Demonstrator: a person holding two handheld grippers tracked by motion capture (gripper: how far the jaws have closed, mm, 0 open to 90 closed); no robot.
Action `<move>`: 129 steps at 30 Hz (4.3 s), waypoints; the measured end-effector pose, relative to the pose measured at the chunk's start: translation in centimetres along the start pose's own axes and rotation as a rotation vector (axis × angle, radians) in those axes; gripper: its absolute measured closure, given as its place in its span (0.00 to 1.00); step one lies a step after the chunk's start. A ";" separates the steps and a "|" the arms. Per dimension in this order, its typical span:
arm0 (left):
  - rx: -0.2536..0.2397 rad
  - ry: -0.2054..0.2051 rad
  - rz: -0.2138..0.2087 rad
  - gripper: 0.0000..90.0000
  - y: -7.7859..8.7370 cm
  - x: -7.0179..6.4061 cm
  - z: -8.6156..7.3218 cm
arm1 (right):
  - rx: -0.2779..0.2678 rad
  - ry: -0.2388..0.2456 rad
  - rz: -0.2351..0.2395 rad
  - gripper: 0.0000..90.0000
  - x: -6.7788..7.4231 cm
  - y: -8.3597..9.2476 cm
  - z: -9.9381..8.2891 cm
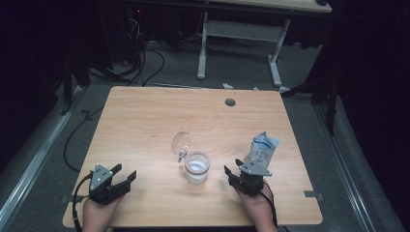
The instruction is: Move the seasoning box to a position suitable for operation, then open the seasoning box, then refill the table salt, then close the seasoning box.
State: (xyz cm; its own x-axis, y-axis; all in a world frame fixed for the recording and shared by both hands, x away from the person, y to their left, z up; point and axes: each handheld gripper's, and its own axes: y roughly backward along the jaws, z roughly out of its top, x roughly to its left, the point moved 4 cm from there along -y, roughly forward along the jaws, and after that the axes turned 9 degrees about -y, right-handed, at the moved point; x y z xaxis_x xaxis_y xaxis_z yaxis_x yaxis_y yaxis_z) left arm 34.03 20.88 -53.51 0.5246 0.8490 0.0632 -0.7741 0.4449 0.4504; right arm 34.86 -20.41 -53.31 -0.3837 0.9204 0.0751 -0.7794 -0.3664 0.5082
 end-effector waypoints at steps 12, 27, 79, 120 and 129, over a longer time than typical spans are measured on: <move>0.004 -0.045 -0.060 0.41 -1.7 -3.0 1.5 | 0.009 0.001 0.010 0.56 0.2 0.1 -0.3; 0.024 -0.060 -0.073 0.40 -3.9 -5.1 3.4 | 0.001 0.001 0.021 0.62 0.0 0.5 -0.4; -0.027 0.003 -0.152 1.00 -7.9 -7.1 10.1 | 0.043 0.087 0.107 0.91 3.7 -0.8 -0.5; -0.076 0.014 -0.208 1.00 -8.0 -9.0 10.3 | 0.078 0.162 0.147 0.99 5.7 -1.3 -0.9; -0.413 0.516 -0.157 0.99 -9.6 -12.2 13.1 | 0.078 0.162 0.142 0.99 5.7 -1.3 -0.9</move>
State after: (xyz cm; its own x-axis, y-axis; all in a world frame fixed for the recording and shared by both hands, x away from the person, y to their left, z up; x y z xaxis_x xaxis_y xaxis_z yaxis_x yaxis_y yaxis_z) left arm 39.65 2.54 -46.97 0.4851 0.7471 -0.4544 -0.8281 0.5594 0.0356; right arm 33.28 -14.83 -54.34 -0.5667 0.8238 0.0151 -0.6733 -0.4736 0.5679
